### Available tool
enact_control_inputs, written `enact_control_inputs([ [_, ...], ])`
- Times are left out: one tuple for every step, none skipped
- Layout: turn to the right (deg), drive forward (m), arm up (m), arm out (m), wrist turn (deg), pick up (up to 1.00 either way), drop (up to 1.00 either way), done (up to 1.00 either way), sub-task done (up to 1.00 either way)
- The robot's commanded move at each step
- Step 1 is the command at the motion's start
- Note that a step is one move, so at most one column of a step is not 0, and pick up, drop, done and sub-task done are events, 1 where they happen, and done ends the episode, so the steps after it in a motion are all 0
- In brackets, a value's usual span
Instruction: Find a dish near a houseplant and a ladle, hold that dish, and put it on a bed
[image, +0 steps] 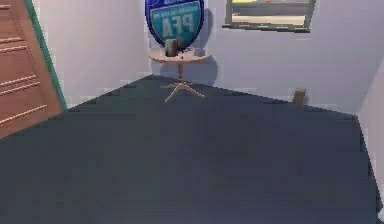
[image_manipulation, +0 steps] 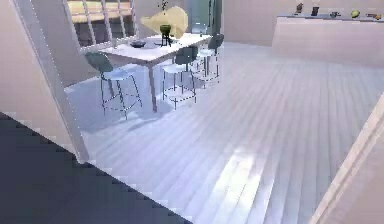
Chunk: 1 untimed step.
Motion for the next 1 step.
enact_control_inputs([
  [45.0, 0.0, 0.0, 0.0, 0.0, 0.0, 0.0, 0.0, 0.0],
])
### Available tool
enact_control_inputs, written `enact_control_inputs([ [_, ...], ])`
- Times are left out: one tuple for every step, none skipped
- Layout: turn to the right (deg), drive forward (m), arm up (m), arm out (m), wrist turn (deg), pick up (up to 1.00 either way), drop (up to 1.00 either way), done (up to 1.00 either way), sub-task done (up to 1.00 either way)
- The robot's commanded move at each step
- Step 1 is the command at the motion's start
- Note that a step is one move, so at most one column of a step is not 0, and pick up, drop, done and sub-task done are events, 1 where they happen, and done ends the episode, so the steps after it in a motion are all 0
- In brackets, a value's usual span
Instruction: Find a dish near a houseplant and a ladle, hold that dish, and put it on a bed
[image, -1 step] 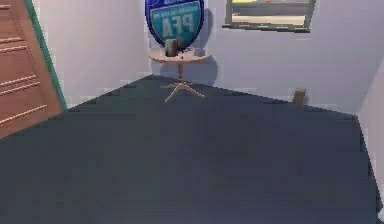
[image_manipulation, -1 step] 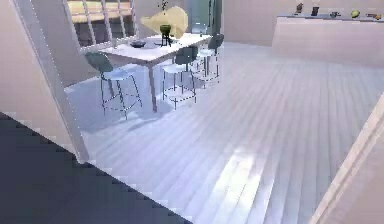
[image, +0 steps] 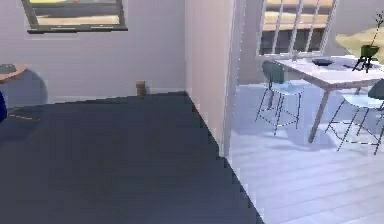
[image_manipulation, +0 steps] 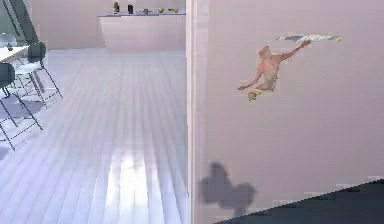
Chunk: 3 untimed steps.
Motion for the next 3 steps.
enact_control_inputs([
  [45.0, 0.0, 0.0, 0.0, 0.0, 0.0, 0.0, 0.0, 0.0],
  [0.0, 0.5, 0.0, 0.0, 0.0, 0.0, 0.0, 0.0, 0.0],
  [18.0, 0.0, 0.0, 0.0, 0.0, 0.0, 0.0, 0.0, 0.0],
])
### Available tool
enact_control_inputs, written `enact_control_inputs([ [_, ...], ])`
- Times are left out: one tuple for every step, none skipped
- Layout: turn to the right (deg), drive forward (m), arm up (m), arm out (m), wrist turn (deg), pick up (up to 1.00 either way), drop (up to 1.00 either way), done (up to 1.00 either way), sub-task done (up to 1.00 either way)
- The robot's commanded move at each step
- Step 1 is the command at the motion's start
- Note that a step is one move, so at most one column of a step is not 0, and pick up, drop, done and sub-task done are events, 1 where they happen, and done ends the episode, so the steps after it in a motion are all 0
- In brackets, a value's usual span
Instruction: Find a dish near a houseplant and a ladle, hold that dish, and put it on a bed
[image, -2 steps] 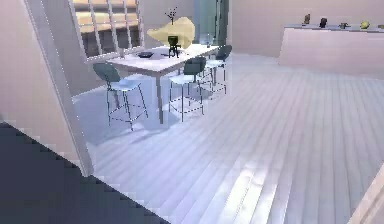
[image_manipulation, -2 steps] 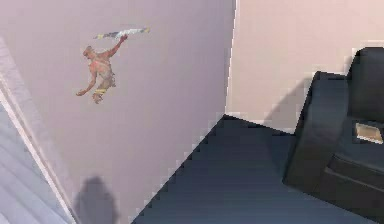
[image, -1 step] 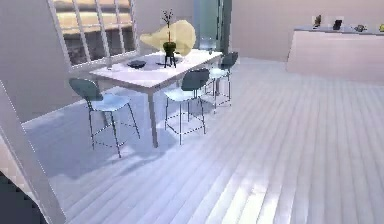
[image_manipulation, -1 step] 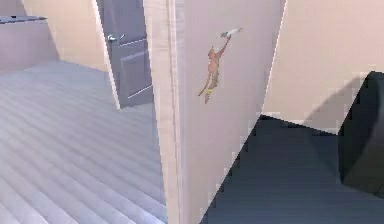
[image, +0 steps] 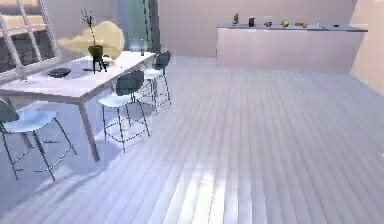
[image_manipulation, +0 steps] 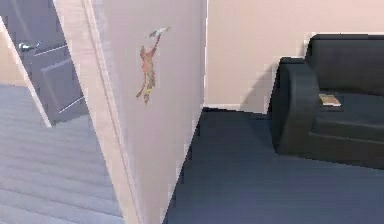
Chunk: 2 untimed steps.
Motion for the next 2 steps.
enact_control_inputs([
  [0.0, 1.0, 0.0, 0.0, 0.0, 0.0, 0.0, 0.0, 0.0],
  [0.0, 0.55, 0.0, 0.0, 0.0, 0.0, 0.0, 0.0, 0.0],
])
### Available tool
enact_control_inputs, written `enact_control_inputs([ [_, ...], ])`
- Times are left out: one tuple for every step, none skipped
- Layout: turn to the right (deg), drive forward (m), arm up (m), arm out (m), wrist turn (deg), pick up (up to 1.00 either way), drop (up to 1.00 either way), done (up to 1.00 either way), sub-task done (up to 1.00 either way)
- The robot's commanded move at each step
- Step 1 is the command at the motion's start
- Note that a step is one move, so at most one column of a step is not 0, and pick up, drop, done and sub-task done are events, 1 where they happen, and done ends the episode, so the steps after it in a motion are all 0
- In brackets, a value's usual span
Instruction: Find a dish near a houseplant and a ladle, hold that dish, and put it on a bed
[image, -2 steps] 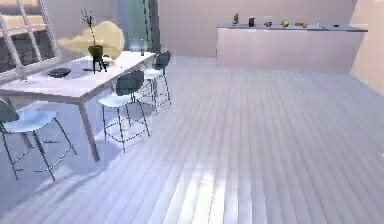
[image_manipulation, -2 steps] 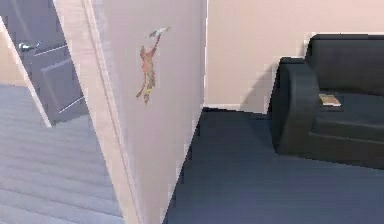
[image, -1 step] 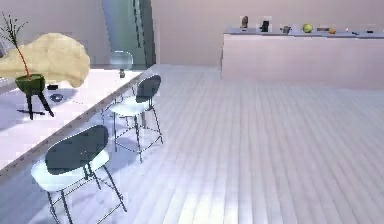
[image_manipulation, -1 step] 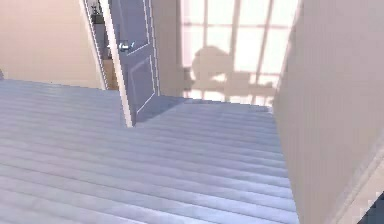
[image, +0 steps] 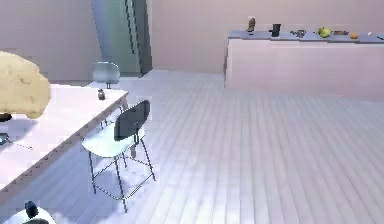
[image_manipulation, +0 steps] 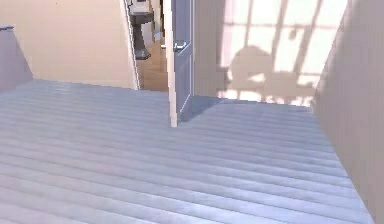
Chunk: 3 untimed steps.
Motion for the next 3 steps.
enact_control_inputs([
  [-45.0, 0.0, 0.0, 0.0, 0.0, 0.0, 0.0, 0.0, 0.0],
  [45.0, 0.0, 0.0, 0.0, 0.0, 0.0, 0.0, 0.0, 0.0],
  [12.0, 0.0, 0.0, 0.0, 0.0, 0.0, 0.0, 0.0, 0.0],
])
